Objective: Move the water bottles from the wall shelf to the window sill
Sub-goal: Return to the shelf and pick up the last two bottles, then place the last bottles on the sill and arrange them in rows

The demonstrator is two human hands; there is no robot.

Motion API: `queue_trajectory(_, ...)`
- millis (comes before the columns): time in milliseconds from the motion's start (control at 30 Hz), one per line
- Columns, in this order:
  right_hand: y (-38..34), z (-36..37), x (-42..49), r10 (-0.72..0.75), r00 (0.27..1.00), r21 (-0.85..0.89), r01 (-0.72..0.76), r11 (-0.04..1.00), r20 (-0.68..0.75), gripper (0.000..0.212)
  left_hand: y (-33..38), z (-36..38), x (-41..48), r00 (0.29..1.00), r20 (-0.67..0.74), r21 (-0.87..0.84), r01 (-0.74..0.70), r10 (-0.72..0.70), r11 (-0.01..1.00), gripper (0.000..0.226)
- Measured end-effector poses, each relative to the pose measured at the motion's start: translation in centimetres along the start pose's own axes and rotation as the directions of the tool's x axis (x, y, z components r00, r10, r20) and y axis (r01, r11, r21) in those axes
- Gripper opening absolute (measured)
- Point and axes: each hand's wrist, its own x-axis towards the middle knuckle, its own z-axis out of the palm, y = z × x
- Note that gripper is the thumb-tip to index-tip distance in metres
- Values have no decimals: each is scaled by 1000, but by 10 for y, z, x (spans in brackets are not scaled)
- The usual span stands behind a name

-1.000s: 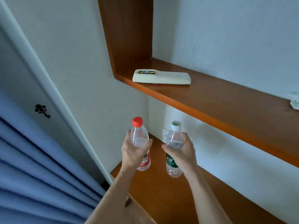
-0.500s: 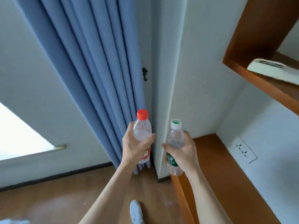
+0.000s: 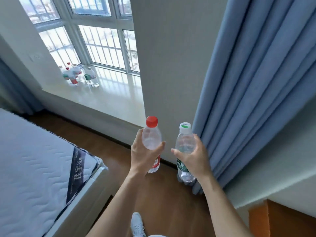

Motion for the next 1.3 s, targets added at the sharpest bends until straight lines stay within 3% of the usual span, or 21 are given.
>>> queue_trajectory(333,-49,168,94,-96,976,-44,107,993,196,56,-66,-124,119,975,-221,28,40,-33,999,57)
queue_trajectory(600,-88,284,165,-123,961,-8,129,992,248,57,-114,-203,207,952,-301,74,84,-59,994,57)
queue_trajectory(833,-103,353,208,-88,922,33,82,996,376,55,-141,-241,262,928,-361,74,131,-96,989,50)
queue_trajectory(1000,-106,405,252,-112,876,31,111,993,468,65,-163,-256,303,908,-396,82,182,-135,980,56)
queue_trajectory(1300,-129,505,391,-184,775,82,169,982,604,61,-195,-273,435,815,-543,66,283,-203,957,57)
